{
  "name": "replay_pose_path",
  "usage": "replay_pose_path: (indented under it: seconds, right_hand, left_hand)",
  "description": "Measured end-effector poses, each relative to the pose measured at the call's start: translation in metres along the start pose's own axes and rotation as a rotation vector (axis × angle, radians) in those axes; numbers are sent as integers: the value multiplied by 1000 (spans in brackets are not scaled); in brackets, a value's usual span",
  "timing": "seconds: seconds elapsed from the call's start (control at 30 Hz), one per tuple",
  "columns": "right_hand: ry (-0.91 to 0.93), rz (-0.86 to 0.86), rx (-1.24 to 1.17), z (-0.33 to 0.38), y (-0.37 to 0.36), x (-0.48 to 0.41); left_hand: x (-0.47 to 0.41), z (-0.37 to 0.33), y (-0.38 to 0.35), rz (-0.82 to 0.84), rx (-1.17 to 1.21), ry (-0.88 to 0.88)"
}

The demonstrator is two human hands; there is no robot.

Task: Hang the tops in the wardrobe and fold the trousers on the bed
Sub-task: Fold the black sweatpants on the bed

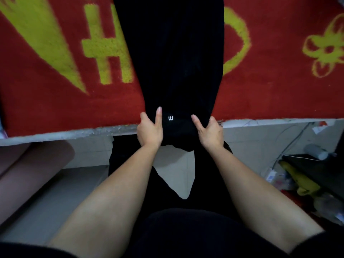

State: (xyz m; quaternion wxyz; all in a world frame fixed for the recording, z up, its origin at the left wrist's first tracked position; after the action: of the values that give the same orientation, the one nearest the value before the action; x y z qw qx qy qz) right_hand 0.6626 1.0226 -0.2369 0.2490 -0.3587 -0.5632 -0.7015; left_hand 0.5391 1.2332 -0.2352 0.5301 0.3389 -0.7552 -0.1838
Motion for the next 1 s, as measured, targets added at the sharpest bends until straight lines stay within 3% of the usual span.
replay_pose_path:
  seconds: [0.13,0.27,0.43,0.53,0.67,1.0]
  right_hand:
    - [7,-33,41,3,6,-4]
    - [20,-226,-1,32,41,-14]
    - [264,-508,-24,123,105,-44]
    - [420,-467,-115,190,130,-71]
    - [443,-431,-202,253,150,-109]
    - [286,-449,-28,323,194,-159]
  left_hand:
    - [-2,-2,2,-5,-90,4]
    - [-19,-33,23,-112,-114,-43]
    - [-64,-113,51,-241,-120,-307]
    - [-90,-170,51,-212,-140,-500]
    - [-115,-220,33,-100,-259,-630]
    - [-155,-223,41,-1,52,-467]
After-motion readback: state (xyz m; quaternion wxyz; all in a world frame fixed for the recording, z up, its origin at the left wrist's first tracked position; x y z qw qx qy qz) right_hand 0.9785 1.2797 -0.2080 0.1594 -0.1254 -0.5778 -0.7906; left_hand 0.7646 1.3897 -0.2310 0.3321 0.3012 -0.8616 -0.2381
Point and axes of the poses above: each hand's wrist, its own x-axis away from the middle knuckle, its own y-axis out of the back of the hand, z = x × y, the point moved 7 cm from there along -x, towards the middle knuckle, and after that the axes turned 6 degrees about x, right-handed, at the moved point
